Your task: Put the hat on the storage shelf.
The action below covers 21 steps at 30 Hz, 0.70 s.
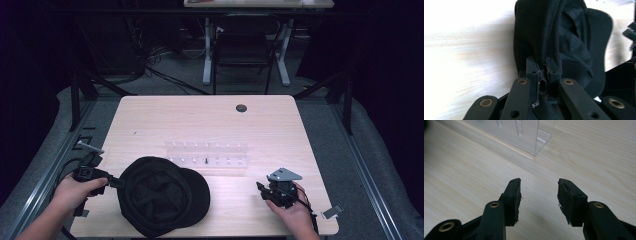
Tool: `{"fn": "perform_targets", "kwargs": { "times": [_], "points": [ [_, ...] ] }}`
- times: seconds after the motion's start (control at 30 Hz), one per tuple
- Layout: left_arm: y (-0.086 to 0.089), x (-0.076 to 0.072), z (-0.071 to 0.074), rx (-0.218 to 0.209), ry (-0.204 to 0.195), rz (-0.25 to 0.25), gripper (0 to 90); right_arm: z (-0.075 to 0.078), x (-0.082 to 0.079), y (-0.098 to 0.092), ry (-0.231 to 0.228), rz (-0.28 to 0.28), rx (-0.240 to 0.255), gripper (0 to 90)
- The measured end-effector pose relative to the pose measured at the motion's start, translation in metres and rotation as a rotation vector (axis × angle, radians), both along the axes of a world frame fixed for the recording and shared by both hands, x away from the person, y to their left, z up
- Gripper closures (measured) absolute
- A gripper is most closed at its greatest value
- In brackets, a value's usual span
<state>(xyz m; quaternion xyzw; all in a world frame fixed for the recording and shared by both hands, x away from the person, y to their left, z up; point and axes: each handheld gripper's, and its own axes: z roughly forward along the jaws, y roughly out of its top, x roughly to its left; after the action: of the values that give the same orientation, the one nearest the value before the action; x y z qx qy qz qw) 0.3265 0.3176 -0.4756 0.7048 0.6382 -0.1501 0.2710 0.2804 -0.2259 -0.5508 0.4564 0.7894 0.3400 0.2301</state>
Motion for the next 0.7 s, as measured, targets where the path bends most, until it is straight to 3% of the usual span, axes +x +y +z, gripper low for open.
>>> {"fn": "perform_targets", "kwargs": {
  "times": [0.23,0.7],
  "points": [
    [0.0,0.0,0.008,-0.046,0.004,0.017,84.9,0.0,0.0,0.0,0.0,0.001,0.0,53.2],
    [0.0,-0.001,0.024,-0.092,-0.017,0.016,85.1,0.0,0.0,0.0,0.002,-0.002,-0.005,53.2]
  ]
}}
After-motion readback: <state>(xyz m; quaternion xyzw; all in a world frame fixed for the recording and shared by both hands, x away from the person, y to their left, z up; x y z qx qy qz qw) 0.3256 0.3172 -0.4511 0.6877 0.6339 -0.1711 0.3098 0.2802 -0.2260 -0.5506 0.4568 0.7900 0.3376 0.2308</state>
